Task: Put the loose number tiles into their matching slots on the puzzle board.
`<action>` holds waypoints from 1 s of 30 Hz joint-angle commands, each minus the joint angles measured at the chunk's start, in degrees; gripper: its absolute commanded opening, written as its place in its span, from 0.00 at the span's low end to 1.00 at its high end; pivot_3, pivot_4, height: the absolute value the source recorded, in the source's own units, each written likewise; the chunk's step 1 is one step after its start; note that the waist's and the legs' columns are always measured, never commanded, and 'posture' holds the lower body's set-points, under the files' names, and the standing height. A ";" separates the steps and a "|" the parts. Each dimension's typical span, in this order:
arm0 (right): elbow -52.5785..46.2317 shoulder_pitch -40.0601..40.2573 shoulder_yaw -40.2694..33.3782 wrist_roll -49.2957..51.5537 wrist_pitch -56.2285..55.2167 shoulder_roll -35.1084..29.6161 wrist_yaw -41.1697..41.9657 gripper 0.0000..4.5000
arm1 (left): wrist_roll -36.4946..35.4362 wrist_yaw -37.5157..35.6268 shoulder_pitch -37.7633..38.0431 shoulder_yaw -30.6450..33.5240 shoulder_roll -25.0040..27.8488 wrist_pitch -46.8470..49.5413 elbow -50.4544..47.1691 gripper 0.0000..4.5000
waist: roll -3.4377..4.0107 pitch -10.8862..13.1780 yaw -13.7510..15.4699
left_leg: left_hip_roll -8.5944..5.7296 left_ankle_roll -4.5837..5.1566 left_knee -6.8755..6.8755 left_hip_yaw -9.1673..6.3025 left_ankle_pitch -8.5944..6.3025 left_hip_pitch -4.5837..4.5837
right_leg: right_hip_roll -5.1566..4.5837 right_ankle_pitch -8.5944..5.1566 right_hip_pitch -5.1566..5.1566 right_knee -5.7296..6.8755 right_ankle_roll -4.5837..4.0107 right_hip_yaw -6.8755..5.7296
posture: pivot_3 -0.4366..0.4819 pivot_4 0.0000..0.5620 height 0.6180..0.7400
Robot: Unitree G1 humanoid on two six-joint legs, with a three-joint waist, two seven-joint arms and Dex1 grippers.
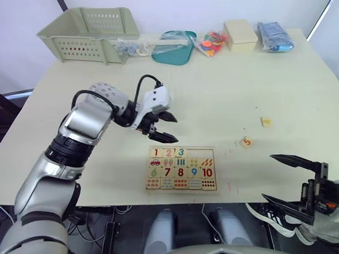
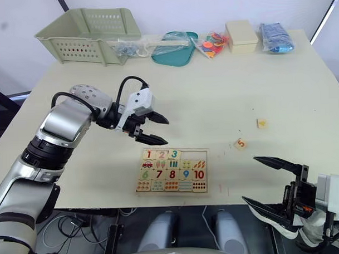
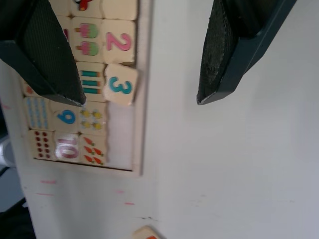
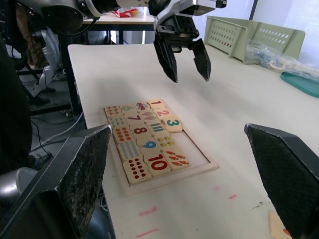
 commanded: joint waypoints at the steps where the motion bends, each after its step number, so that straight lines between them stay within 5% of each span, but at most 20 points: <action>1: -0.17 -0.22 -0.10 0.44 -0.79 -0.37 0.36 1.00 | 1.33 -0.80 1.11 0.80 -0.83 -6.17 2.20 0.72 | 0.00 0.00 0.01 | 0.00 0.00 0.00 0.00 0.00 0.00 | 0.00 0.00 0.00 0.00 0.00 0.00 | 0.48 0.27 1.00; 2: -0.08 -0.35 -0.10 0.48 -0.76 -0.43 0.42 1.00 | 1.41 -1.25 1.40 0.65 -1.12 -7.19 2.95 0.70 | 0.00 0.00 0.00 | 0.00 0.00 0.00 0.00 0.00 -0.01 | 0.00 0.00 0.00 -0.01 0.00 0.00 | 0.48 0.27 1.00; 3: 0.02 -0.51 -0.07 0.49 -0.75 -0.54 0.49 1.00 | 2.50 -1.05 1.65 0.37 -1.76 -9.70 4.50 0.55 | 0.00 0.00 0.00 | 0.00 0.00 0.00 0.00 0.00 -0.02 | 0.00 0.00 -0.01 0.00 0.00 0.00 | 0.48 0.27 1.00; 4: 0.07 -0.63 -0.09 0.54 -0.70 -0.64 0.51 1.00 | 3.24 -0.90 1.73 0.11 -2.31 -10.97 5.72 0.51 | 0.00 0.00 0.02 | 0.00 0.00 0.00 -0.01 0.00 -0.02 | 0.00 0.00 -0.01 0.00 0.00 -0.01 | 0.48 0.27 1.00; 9: -0.19 -0.59 -0.33 0.68 -0.50 -0.86 0.51 1.00 | 6.49 -1.72 2.39 -0.53 -3.38 -15.86 8.83 0.01 | 0.00 0.00 -0.02 | -0.01 0.00 0.01 -0.02 0.00 0.00 | 0.00 0.01 0.01 0.01 0.00 -0.01 | 0.48 0.27 1.00; 30: -1.41 0.90 -0.37 0.74 -0.52 -0.69 -0.30 1.00 | 10.99 -5.10 4.59 -1.50 -5.15 -19.55 9.70 0.01 | 0.00 0.00 -0.03 | 0.00 0.00 0.00 -0.02 0.00 0.00 | 0.00 0.01 0.00 0.02 0.00 -0.01 | 0.48 0.27 1.00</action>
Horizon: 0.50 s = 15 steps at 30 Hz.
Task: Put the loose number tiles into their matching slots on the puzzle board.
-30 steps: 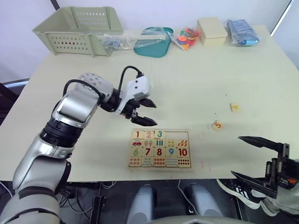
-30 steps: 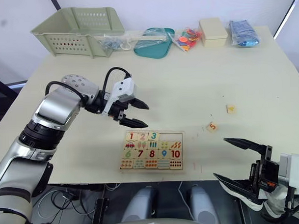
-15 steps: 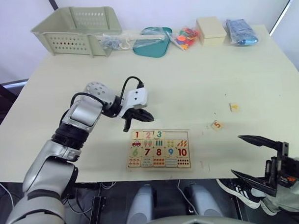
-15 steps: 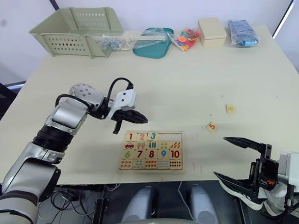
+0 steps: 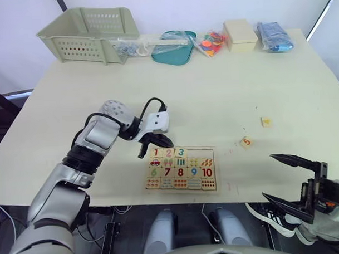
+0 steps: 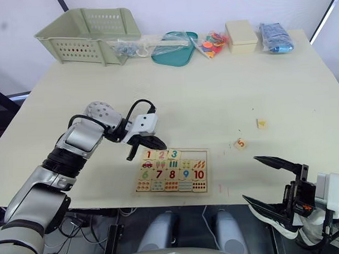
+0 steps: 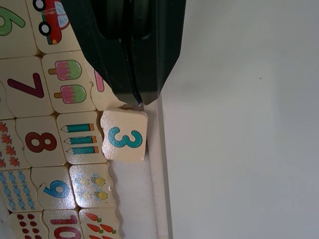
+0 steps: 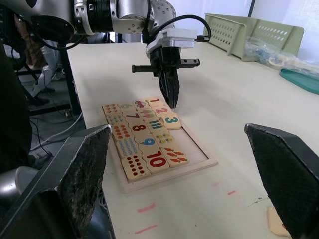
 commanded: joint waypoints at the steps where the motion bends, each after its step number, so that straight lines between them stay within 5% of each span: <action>1: -2.13 0.63 -0.64 0.76 -0.53 -0.30 -0.16 1.00 | 0.24 0.27 -0.98 0.77 -0.76 -0.29 -0.01 0.01 | 0.00 0.00 0.00 | 0.00 0.00 0.00 0.00 0.00 0.00 | 0.00 0.00 0.00 0.00 0.00 0.00 | 0.48 0.27 1.00; 15: -2.31 1.12 -0.82 0.82 -0.76 -0.18 -0.56 1.00 | 2.47 1.67 -2.69 0.97 -3.38 -0.48 2.45 0.01 | 0.00 0.00 -0.01 | 0.00 0.00 0.00 0.00 0.00 0.00 | 0.00 0.00 0.00 0.00 0.00 -0.01 | 0.48 0.27 1.00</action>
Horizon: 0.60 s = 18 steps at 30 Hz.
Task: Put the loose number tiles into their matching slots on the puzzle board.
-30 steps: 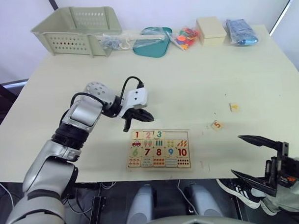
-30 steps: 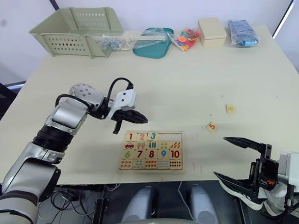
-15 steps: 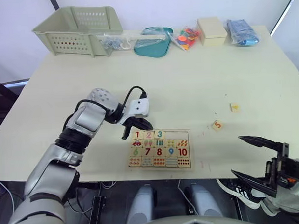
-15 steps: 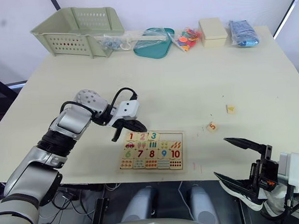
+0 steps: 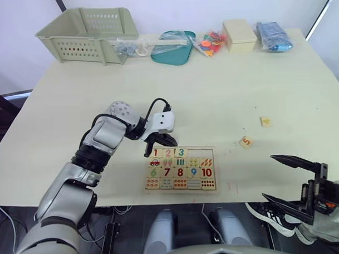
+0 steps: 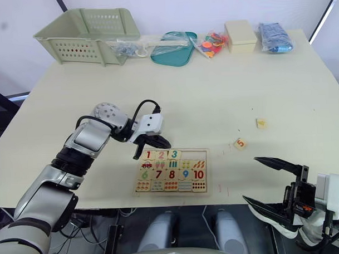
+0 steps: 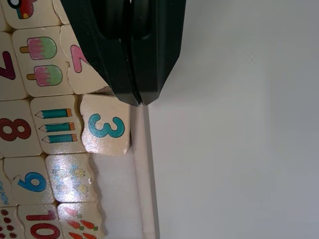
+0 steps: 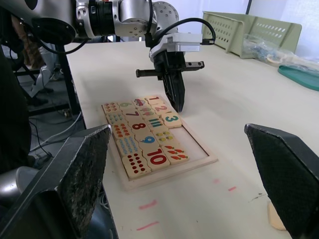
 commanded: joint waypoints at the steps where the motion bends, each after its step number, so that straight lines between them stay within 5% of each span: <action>1: -2.24 0.37 -0.82 0.81 -0.77 -0.18 -0.22 1.00 | 0.11 -0.13 -1.51 0.97 -0.09 -0.60 -0.08 0.01 | 0.00 0.00 0.00 | 0.00 0.00 0.00 0.00 0.00 0.00 | 0.00 0.00 0.00 0.00 0.00 0.00 | 0.48 0.27 1.00; 18: -2.58 1.06 -0.86 0.77 -0.91 -0.08 -0.32 1.00 | 0.72 -0.74 0.14 0.37 -0.84 -1.79 -0.97 0.01 | 0.00 0.00 -0.01 | 0.00 0.00 0.00 0.00 0.00 0.00 | 0.00 0.00 0.00 0.00 0.00 0.00 | 0.48 0.27 1.00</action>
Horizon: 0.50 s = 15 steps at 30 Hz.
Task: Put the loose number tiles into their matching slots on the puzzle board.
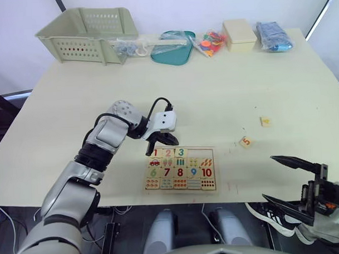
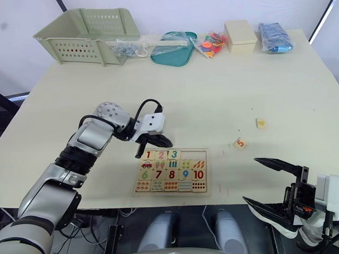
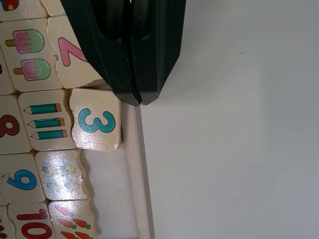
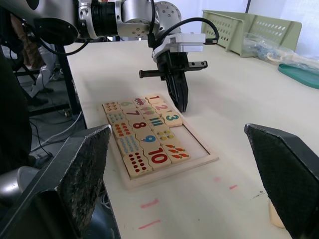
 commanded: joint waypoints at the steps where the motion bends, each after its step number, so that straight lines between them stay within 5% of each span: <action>1: -2.31 0.38 -0.89 0.81 -0.92 -0.08 -0.19 1.00 | -0.35 -0.80 0.40 0.33 0.28 -0.25 -2.51 0.01 | 0.00 0.00 0.00 | 0.00 0.00 0.00 0.00 0.00 0.00 | 0.00 0.00 0.00 0.00 0.00 0.00 | 0.48 0.27 1.00; 15: -2.27 0.31 -0.66 0.77 -0.82 0.00 -0.19 1.00 | -0.81 -1.82 1.57 0.74 1.53 2.66 -6.95 0.01 | 0.00 0.00 -0.01 | 0.00 0.00 0.00 0.00 0.00 0.01 | 0.00 0.00 0.00 0.01 0.00 0.00 | 0.48 0.27 1.00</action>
